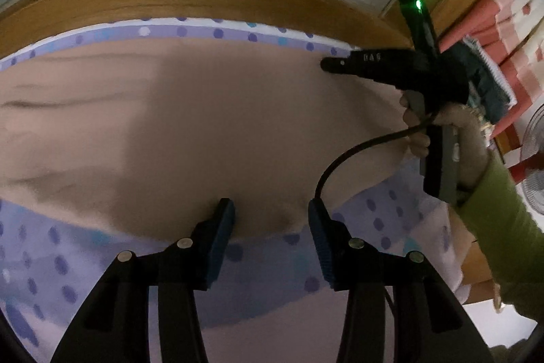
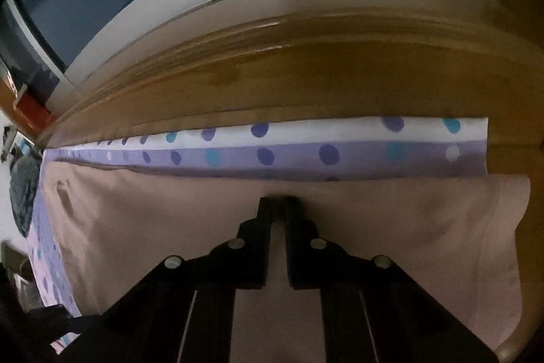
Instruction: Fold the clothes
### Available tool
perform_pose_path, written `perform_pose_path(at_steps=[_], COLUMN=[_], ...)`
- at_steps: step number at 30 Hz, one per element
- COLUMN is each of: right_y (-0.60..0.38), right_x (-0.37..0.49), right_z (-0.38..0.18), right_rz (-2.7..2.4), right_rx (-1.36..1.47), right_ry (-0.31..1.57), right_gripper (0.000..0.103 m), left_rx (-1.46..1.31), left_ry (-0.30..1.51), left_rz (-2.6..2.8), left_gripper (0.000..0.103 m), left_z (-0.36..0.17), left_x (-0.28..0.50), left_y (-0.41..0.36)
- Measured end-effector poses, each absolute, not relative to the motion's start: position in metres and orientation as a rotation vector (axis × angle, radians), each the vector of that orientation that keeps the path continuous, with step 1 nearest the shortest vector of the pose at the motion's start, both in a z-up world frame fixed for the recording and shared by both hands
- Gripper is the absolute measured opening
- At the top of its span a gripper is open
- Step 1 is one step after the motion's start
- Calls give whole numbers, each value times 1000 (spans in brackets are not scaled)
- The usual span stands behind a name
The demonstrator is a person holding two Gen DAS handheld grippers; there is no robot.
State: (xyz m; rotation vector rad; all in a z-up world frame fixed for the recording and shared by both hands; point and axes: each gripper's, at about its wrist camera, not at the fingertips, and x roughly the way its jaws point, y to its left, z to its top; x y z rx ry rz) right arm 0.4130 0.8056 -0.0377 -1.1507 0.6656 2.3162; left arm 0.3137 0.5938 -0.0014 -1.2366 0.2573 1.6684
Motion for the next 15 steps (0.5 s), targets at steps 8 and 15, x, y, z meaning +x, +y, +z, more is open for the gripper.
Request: perform_pose_path(at_steps=[8,15], right_y=[727,633], right_x=[412,303], right_z=[15,-14], right_rz=[2481,2525], right_rx=[-1179,-1283], right_ry=[670,844], right_gripper=[10,11], left_rx=[-1177,-1164], left_ry=[247,267], left_rz=[1837,1775], left_gripper=[46,46], left_z=[17,-4], left_x=[251,172], left_y=[514,478])
